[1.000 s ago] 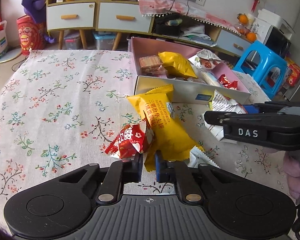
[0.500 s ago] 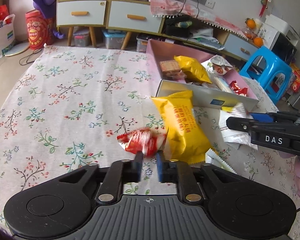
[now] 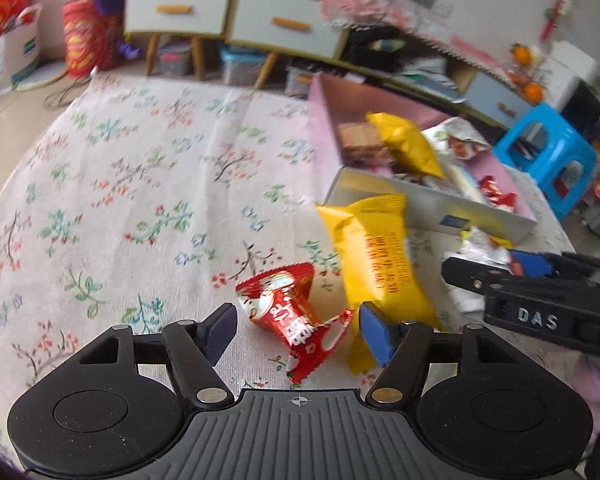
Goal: Organize snacks
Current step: 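Grasp the red candy pack with the left tool while the right tool grasps the silver nut bag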
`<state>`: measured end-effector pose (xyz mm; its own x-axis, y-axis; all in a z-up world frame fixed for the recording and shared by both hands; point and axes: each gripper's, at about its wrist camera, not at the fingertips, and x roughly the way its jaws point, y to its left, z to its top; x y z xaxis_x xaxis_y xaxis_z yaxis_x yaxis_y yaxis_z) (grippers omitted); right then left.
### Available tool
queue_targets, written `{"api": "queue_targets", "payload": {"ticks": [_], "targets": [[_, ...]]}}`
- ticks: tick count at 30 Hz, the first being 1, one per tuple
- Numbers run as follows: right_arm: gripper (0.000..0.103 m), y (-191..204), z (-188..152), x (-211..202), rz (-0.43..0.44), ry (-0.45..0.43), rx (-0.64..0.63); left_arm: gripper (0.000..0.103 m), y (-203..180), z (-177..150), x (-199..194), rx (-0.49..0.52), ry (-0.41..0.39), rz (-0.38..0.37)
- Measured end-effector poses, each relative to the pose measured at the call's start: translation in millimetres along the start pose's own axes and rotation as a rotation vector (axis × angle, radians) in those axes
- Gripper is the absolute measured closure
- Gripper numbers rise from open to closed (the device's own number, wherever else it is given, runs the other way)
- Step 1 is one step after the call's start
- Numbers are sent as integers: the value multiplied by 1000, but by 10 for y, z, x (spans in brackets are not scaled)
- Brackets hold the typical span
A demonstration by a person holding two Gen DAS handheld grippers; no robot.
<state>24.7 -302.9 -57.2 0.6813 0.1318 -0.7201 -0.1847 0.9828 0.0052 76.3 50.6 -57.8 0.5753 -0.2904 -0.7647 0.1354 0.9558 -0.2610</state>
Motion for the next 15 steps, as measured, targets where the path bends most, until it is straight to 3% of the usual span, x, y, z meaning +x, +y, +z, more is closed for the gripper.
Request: {"api": "queue_targets", "payload": {"ticks": [3,7,15], "targets": [[74,1,12,31,-13,5,-7,59,50,-5,46,-60,12,13],[77,-51,35,11,-5,0,12,68,54,-1,25,-58,-13,31],[78,-325,119,-163,29,-20,125,70,47,90,-135,-49,-72,41]]}}
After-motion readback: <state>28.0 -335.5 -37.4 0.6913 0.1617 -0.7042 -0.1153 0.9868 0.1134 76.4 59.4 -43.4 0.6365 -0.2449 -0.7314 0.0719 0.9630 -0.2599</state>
